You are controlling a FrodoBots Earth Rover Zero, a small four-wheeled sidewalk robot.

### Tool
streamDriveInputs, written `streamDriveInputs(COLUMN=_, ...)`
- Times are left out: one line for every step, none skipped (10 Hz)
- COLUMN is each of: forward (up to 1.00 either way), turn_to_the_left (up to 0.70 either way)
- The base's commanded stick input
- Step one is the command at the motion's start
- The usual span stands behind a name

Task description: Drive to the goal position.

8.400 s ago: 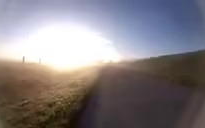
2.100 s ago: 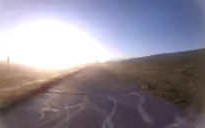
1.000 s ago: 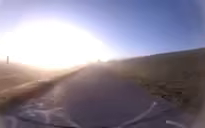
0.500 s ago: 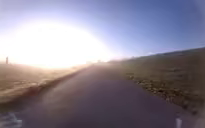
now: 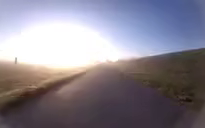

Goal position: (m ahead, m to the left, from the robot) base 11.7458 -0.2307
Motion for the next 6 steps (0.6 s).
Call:
streamDriveInputs(forward=1.0, turn_to_the_left=0.0)
streamDriveInputs(forward=1.0, turn_to_the_left=0.0)
streamDriveInputs(forward=1.0, turn_to_the_left=0.0)
streamDriveInputs(forward=1.0, turn_to_the_left=0.0)
streamDriveInputs(forward=1.0, turn_to_the_left=0.0)
streamDriveInputs(forward=1.0, turn_to_the_left=0.0)
